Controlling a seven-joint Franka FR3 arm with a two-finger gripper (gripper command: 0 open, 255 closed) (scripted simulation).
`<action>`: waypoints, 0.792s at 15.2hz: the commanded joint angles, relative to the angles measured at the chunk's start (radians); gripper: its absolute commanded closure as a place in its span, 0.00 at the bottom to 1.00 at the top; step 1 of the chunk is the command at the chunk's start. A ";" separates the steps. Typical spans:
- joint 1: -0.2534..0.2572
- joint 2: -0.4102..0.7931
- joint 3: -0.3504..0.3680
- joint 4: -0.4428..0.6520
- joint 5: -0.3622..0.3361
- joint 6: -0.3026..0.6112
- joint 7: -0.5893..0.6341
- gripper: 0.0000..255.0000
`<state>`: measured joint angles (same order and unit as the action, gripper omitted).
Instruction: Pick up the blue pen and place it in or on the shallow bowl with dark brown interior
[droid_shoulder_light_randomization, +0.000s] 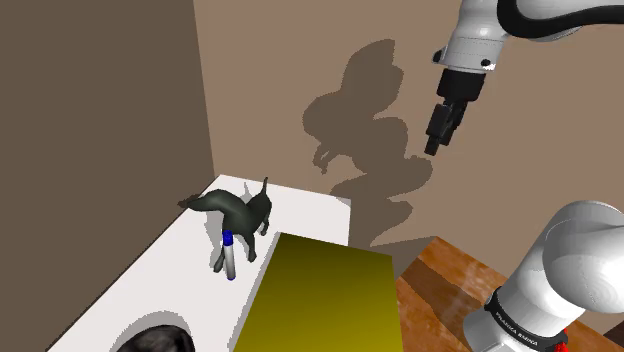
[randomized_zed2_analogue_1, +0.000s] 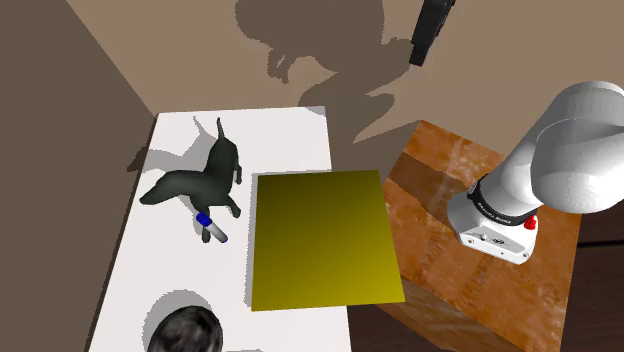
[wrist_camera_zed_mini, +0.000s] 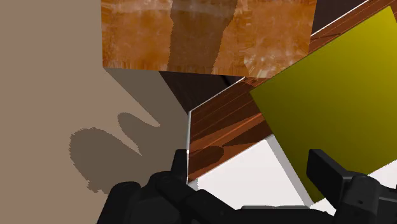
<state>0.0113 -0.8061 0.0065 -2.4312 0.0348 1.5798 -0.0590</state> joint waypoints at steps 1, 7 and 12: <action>0.000 0.000 0.000 0.000 0.000 0.000 0.000 0.00; 0.029 0.065 0.145 -0.021 0.100 0.102 0.198 0.00; 0.043 0.166 0.266 0.005 0.161 0.197 0.359 0.00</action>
<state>0.0530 -0.6665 0.2477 -2.4335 0.1848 1.7529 0.2660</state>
